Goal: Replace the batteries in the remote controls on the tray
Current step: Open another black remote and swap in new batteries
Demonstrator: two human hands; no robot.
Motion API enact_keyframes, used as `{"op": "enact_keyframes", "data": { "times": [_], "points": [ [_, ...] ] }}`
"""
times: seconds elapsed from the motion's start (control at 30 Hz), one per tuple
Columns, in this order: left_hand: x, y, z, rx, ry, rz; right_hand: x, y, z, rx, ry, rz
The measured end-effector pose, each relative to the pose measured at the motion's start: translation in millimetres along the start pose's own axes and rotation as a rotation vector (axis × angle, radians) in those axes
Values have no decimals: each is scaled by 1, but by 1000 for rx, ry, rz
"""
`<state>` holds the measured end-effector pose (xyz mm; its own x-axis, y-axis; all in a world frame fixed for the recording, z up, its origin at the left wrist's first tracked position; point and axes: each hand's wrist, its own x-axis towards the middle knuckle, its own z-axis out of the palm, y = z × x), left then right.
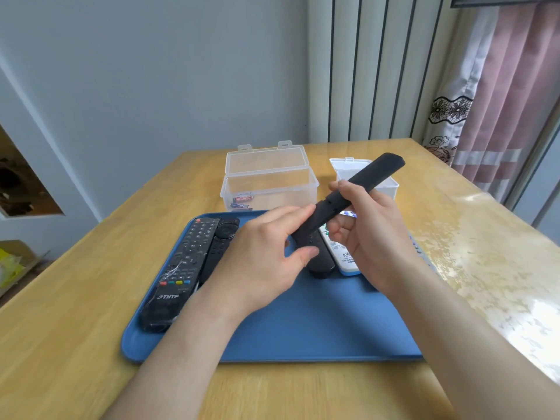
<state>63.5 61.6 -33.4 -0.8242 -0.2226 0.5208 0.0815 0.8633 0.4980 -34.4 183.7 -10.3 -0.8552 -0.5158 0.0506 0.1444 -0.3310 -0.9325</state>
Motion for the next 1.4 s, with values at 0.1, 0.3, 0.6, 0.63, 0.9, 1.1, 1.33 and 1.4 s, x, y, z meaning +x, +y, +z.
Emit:
{"op": "enact_keyframes", "data": {
  "times": [0.1, 0.3, 0.6, 0.63, 0.9, 1.1, 1.33, 1.4],
  "points": [
    [-1, 1, -2, -40, -144, -3, 1, -3, -4, 86, -66, 64],
    [-1, 9, -7, -161, -100, -13, 3, -5, -10, 56, -154, 148],
    [-2, 2, -2, 87, -22, 84, -2, -1, -6, 21, -194, 158],
    [-1, 3, -3, 45, -59, 29, -1, 1, -4, -4, -183, 146],
    [3, 9, -13, -435, -197, -345, -2, 11, 4, -431, -147, 9],
    [6, -12, -15, -174, -100, -566, 3, 11, -12, -1376, -252, -274],
    [3, -5, -9, 94, -247, -582, -5, 18, -3, -1738, -466, -222],
    [3, -4, -7, 240, -284, -541, -4, 19, -3, -1772, -464, -261]
  ]
}}
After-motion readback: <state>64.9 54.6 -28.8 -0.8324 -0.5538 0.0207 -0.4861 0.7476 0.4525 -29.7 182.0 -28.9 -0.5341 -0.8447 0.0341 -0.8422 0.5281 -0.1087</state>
